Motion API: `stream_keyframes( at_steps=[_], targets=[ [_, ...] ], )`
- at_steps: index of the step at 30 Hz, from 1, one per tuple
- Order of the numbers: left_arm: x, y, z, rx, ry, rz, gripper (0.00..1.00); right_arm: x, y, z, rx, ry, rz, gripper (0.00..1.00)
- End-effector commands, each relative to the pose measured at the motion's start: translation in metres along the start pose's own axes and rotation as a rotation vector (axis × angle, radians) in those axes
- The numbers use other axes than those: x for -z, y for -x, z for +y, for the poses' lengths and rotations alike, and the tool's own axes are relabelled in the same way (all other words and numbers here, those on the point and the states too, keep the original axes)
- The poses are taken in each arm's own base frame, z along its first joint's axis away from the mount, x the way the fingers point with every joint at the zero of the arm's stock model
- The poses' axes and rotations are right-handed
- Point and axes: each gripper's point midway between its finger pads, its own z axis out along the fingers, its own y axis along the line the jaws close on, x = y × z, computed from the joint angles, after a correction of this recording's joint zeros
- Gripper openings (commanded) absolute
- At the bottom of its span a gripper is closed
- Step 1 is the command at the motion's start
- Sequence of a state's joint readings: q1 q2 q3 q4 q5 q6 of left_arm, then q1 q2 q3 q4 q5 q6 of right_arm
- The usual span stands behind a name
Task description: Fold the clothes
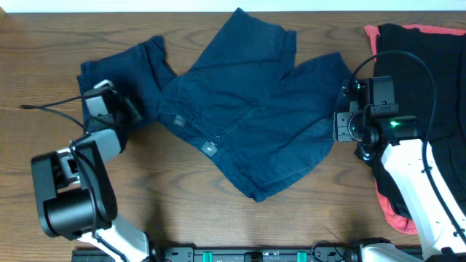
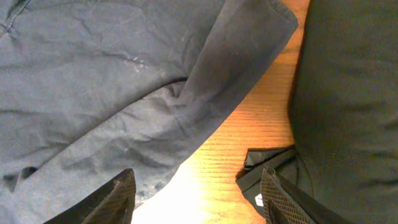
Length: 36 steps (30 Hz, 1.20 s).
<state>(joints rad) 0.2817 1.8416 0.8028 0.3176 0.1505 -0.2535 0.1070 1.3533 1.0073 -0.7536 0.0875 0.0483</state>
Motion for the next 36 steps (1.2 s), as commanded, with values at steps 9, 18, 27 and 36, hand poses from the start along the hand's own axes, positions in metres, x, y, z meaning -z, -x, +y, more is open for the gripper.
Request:
stream_keyframes(
  at_steps=[9, 18, 27, 36],
  targets=[
    [-0.003, 0.060, 0.099, 0.161, 0.103, -0.074, 0.50, 0.006, 0.007, -0.006, -0.019, -0.017, -0.023, 0.62],
    [0.030, 0.108, 0.051, 0.139, -0.057, -0.071, 0.98, 0.006, 0.007, -0.006, -0.030, -0.017, -0.023, 0.74],
    [0.115, 0.085, -0.039, 0.041, -0.144, 0.040, 0.98, 0.006, 0.009, 0.004, -0.030, 0.040, -0.029, 0.99],
    [0.102, -0.018, -0.079, 0.126, -0.125, 0.383, 0.98, 0.006, 0.009, 0.004, -0.029, 0.040, -0.030, 0.99]
  ],
)
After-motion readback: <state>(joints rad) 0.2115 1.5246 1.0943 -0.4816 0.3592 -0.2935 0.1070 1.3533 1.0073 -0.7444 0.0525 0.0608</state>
